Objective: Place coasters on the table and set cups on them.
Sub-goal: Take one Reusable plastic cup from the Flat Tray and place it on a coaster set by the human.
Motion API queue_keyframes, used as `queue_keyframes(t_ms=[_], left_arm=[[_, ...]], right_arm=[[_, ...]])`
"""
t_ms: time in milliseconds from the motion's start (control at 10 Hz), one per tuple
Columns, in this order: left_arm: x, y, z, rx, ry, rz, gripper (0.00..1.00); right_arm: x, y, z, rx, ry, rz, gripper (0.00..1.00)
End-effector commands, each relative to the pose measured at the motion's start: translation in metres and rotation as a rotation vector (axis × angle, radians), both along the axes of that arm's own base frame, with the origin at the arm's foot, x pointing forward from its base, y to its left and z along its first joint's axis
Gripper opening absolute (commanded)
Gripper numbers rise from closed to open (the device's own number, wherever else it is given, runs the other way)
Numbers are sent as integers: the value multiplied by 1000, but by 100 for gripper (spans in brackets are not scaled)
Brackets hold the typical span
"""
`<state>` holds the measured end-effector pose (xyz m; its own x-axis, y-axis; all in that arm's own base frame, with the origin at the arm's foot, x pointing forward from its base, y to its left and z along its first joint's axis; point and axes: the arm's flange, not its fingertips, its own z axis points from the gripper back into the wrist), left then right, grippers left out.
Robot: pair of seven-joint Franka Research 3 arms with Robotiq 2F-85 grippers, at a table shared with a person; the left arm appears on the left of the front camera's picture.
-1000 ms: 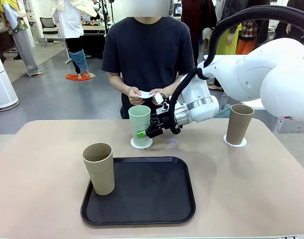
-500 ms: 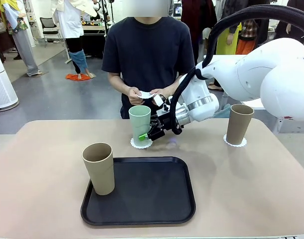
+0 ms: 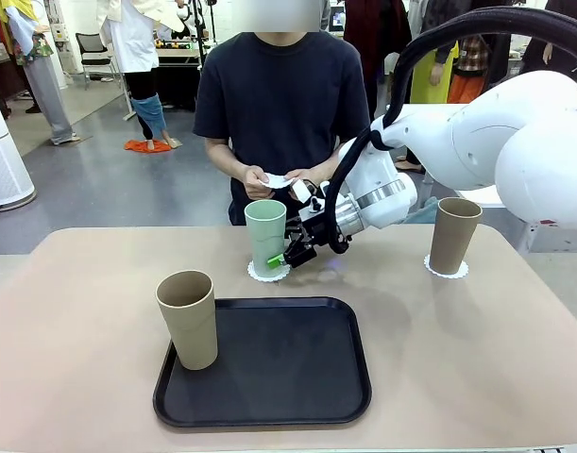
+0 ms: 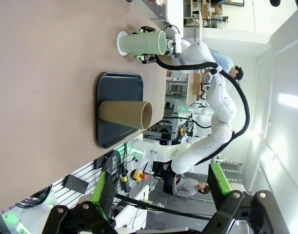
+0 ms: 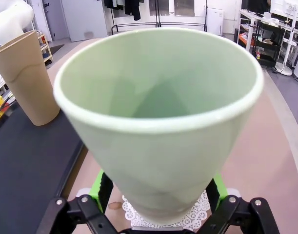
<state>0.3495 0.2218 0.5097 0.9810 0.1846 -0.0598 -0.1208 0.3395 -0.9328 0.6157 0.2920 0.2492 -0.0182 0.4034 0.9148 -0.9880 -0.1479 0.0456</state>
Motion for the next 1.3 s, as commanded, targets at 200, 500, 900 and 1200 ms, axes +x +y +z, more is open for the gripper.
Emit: queue_keyframes(t_ms=[200, 500, 900, 1200], left_arm=[[1, 0, 1, -4, -14, 15, 100], [1, 0, 1, -4, -14, 15, 100], [1, 0, 1, -4, -14, 15, 100], [1, 0, 1, -4, -14, 15, 100]], right_arm=[[6, -11, 5, -42, 5, -13, 100], [7, -18, 10, -52, -2, -24, 100], [6, -32, 20, -114, -24, -40, 100], [-3, -49, 44, -236, -54, -62, 100]])
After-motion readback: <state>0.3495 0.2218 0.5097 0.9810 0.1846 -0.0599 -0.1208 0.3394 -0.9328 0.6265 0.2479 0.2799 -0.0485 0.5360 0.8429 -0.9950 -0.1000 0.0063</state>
